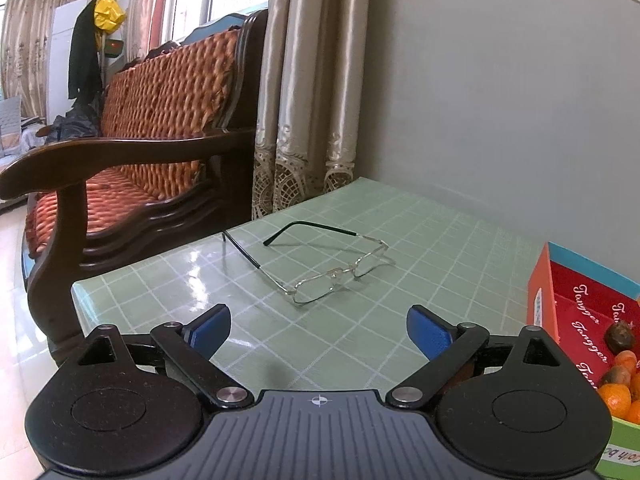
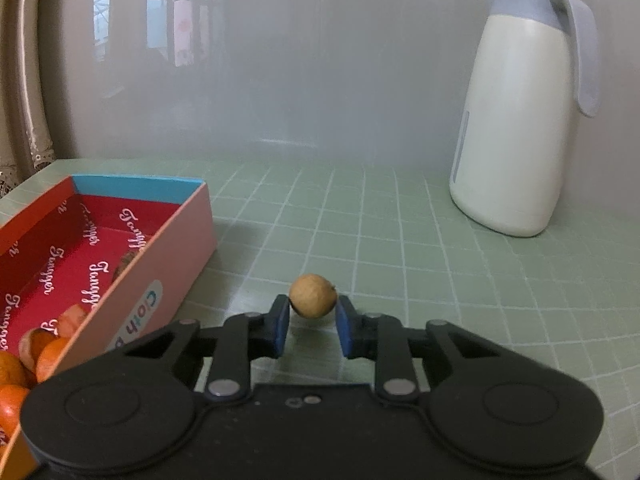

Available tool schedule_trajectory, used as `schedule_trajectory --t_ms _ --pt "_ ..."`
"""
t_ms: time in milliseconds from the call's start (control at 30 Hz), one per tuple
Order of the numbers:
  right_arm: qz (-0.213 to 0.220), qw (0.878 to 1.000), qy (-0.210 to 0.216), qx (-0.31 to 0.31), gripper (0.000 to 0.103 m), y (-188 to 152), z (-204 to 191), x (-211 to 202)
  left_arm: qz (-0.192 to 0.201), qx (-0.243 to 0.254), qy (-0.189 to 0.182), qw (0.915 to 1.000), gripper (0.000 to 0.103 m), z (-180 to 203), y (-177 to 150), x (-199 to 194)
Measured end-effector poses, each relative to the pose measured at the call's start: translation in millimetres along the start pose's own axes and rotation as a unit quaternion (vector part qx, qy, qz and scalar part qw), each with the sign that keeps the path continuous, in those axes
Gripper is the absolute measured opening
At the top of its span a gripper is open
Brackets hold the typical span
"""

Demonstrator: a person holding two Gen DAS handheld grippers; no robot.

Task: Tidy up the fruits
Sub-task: 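Move the right gripper to the tan round nut and grasp it, then carry the tan nut into the red box and open the right gripper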

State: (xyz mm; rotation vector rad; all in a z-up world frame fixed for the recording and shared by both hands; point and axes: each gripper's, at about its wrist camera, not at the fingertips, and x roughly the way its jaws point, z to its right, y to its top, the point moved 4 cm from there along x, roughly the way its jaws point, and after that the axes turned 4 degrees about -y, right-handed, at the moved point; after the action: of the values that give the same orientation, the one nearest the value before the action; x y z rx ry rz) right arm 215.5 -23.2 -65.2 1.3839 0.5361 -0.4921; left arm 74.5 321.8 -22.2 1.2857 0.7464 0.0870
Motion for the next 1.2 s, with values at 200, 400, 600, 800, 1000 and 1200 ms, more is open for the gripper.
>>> schedule_trajectory --t_ms 200,400,600,800,1000,1200 --pt "0.014 1.000 0.005 -0.006 0.023 6 -1 -18 -0.002 0.003 -0.006 1.0000 0.094 5 0 -4" --pt "0.029 0.999 0.011 -0.012 0.023 14 -4 -38 -0.005 0.006 -0.012 0.9999 0.095 8 -2 -10" --pt "0.046 0.999 0.018 -0.020 0.023 19 -7 -57 -0.004 0.010 -0.021 0.9997 0.095 15 -3 -19" --pt "0.053 0.998 0.023 -0.027 0.023 20 -10 -70 -0.004 0.009 -0.026 0.9996 0.095 18 -4 -25" --pt "0.060 0.997 0.036 -0.030 0.023 19 -18 -79 0.000 0.012 -0.034 0.9994 0.095 26 -7 -38" --pt "0.060 0.995 0.061 -0.041 0.023 15 -37 -88 0.001 0.020 -0.042 0.9989 0.095 36 -7 -47"
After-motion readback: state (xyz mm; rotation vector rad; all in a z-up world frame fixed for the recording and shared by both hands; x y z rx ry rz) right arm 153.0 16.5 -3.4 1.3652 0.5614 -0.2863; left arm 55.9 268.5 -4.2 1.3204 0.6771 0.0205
